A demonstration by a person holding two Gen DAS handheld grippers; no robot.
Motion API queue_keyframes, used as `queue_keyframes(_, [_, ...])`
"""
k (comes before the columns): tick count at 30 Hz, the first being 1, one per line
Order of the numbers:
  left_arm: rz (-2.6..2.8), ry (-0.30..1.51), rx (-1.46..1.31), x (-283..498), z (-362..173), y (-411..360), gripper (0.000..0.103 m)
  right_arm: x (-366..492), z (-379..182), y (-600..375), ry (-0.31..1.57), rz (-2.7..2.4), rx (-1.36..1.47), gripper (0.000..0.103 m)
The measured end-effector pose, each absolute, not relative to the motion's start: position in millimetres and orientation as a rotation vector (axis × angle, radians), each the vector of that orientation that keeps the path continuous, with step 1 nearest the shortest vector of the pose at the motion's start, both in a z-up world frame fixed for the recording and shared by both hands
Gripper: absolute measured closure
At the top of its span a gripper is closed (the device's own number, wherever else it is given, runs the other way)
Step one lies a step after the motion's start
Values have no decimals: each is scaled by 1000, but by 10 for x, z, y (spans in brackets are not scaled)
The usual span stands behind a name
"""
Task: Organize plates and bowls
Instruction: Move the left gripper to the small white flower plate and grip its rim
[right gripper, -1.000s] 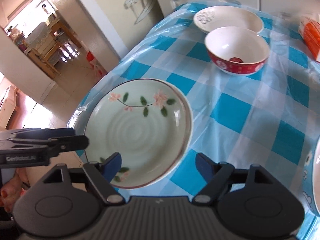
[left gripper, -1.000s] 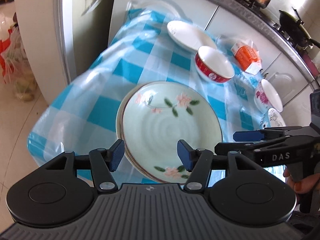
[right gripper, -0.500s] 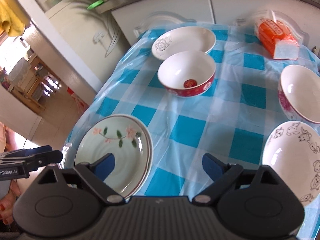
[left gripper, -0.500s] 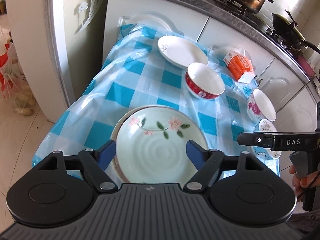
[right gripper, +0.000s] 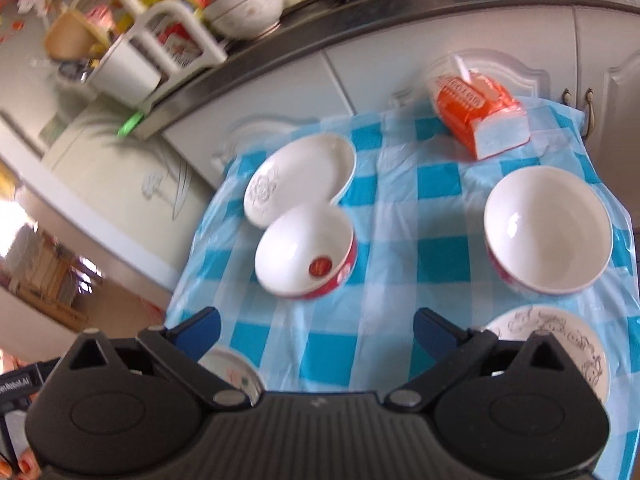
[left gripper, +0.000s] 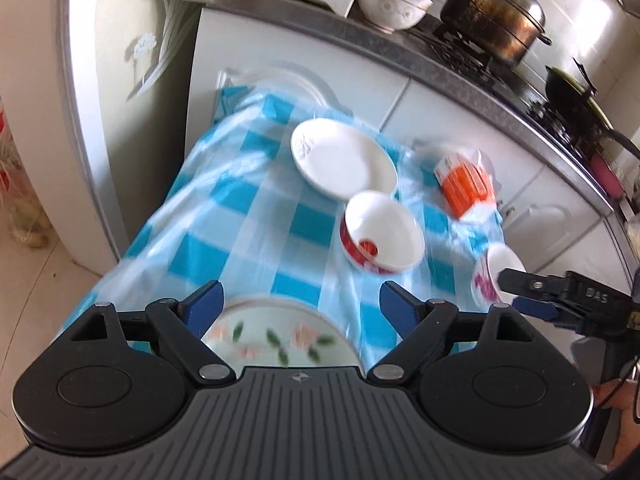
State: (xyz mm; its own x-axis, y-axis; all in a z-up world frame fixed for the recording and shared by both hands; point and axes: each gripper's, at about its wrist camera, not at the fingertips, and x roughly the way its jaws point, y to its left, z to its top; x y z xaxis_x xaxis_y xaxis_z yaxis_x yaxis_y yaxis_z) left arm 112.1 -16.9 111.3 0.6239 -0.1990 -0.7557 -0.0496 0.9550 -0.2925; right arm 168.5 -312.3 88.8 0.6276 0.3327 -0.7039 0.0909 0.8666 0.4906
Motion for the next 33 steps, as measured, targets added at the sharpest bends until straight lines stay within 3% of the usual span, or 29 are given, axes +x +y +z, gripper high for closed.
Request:
queue_keyframes(9, [-32,854,-316,1920,910,-193,0,2247,767,-3384,809,173,670,1])
queue_keyframes(19, [5,867,-364,2742,416,-265,11,2996,358,-3370,761,217,756,1])
queue_keyframes(33, [40,888,-436,3324,13,-277,44,3652,-202,-3447,798,250,851,10])
